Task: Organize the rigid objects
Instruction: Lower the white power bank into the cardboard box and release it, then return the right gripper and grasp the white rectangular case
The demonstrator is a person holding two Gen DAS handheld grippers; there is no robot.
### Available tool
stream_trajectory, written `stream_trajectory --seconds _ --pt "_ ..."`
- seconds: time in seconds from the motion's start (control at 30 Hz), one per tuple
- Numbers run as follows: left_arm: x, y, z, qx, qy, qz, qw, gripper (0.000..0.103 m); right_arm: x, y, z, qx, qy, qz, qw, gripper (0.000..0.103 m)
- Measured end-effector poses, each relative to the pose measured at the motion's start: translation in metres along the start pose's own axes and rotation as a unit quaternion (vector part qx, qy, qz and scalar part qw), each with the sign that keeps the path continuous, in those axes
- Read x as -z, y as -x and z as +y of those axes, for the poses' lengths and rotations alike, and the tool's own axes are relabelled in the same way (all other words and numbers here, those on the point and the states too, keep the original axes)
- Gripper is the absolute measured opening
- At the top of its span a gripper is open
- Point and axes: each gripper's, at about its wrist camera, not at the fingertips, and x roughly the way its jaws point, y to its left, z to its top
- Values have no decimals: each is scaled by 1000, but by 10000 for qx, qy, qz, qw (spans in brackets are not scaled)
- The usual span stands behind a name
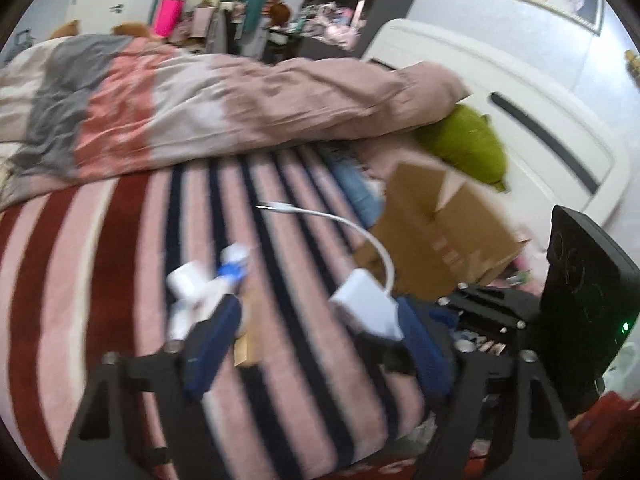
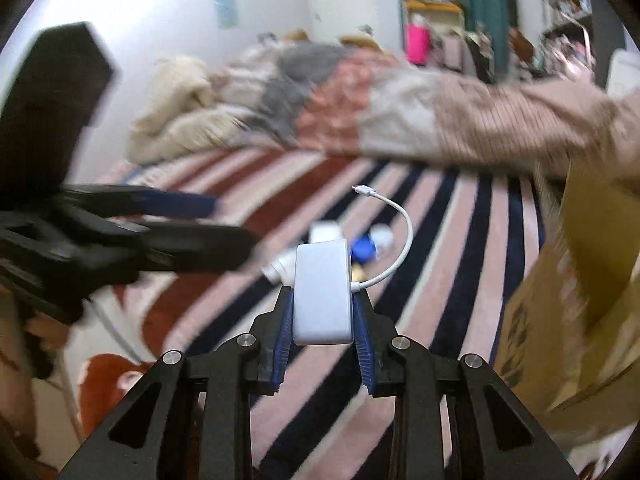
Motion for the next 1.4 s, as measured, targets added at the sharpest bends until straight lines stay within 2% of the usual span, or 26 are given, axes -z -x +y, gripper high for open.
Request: stream_trajectory --seconds 0.07,0.1,0.17,0.23,0.37,0.47,0.63,0.7,0.73,0.77,0.83,0.93,1.03,1.17,1.2,1.23,1.27,1.4 --pt "-17 -9 -16 306 -61 -1 9995 55 -11 18 -5 -151 150 -186 9996 24" --pt "-23 -13 -21 418 -89 2 9991 53 -17 25 -8 -198 194 -262 9993 24" --pt "-38 -27 -36 753 -105 48 9971 40 -25 40 -22 -272 249 -410 9985 24" --pt "-52 -45 -53 1028 -166 136 9945 31 -27 52 -40 -265 225 -502 9981 24" --pt "-72 -91 -92 1149 -390 411 9918 31 -23 67 -88 -158 34 -501 9986 24" --pt "-78 -120 -118 1144 -547 655 9898 31 -18 74 -126 -80 -264 -328 9991 24" --pt "-77 -162 -142 935 -675 1251 9854 31 -8 72 -167 159 -395 326 9986 24" --pt "-74 -170 -145 834 -698 1369 9846 32 -3 68 -177 169 -455 612 9969 24" --pt "-73 -172 -146 752 -738 1390 9847 35 -1 64 -181 169 -475 754 9959 24" --pt "-72 -172 -146 671 -761 1401 9849 42 -1 61 -185 163 -511 864 9948 24" --pt "-72 -170 -146 623 -768 1348 9859 55 -2 58 -191 117 -623 1013 9928 31" --pt "-72 -154 -141 565 -791 1157 9885 66 -3 57 -192 216 -622 1112 9916 45" --pt "-75 -131 -130 472 -703 941 9920 67 -6 60 -184 262 -548 1087 9922 65" --pt "-72 -85 -102 162 -567 565 9967 68 -16 65 -164 285 -342 908 9949 72" --pt "-72 -75 -96 90 -525 489 9974 68 -18 66 -157 266 -267 845 9957 76" --pt "-71 -62 -86 -16 -471 388 9981 70 -23 65 -148 236 -177 761 9967 86" --pt "-68 -50 -76 -135 -426 295 9986 72 -29 64 -138 201 -75 653 9976 89" --pt "-52 -6 -27 -809 -206 30 9965 73 -44 52 -90 94 407 496 9979 89"
